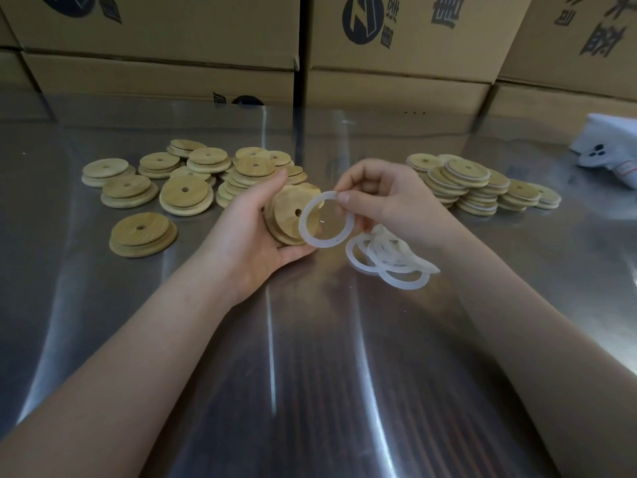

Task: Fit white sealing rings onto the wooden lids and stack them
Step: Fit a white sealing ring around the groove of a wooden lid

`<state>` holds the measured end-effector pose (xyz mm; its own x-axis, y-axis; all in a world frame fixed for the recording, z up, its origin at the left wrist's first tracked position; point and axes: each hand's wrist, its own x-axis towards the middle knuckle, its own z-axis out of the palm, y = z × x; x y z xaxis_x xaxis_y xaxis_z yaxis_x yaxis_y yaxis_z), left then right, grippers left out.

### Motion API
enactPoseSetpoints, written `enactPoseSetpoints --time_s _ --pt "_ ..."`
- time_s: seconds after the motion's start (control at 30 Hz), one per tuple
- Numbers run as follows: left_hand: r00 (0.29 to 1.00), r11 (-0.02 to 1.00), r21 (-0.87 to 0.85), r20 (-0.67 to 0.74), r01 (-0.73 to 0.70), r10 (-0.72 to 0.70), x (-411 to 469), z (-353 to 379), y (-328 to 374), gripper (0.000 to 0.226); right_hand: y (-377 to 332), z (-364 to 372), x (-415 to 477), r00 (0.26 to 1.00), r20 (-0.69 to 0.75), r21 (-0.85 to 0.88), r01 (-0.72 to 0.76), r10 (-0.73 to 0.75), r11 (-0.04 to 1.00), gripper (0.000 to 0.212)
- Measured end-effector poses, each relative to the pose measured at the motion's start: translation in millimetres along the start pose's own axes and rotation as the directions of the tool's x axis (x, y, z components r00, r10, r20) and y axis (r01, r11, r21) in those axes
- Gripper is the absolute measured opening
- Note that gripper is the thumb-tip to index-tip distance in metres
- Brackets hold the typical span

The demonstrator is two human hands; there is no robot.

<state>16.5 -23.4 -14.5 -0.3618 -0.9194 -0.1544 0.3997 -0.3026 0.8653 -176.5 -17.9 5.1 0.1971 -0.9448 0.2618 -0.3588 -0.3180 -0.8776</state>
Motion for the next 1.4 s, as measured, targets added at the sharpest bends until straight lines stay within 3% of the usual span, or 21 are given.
enactPoseSetpoints --time_s 0.23,0.47,1.4 --pt "0.996 0.969 0.233 0.04 -0.087 0.079 -2 4 -8 0.055 -1 9 0 1.0 0.001 0.062 0.025 -0.025 0.998 0.008" --pt "0.979 0.911 0.359 0.074 -0.204 0.19 -1 3 -11 0.046 1 11 1 0.998 -0.051 0.055 0.048 -0.045 0.997 0.008" --pt "0.976 0.851 0.478 0.087 -0.217 0.2 -3 7 -10 0.051 6 10 3 0.993 -0.074 -0.025 0.089 -0.091 0.996 0.014"
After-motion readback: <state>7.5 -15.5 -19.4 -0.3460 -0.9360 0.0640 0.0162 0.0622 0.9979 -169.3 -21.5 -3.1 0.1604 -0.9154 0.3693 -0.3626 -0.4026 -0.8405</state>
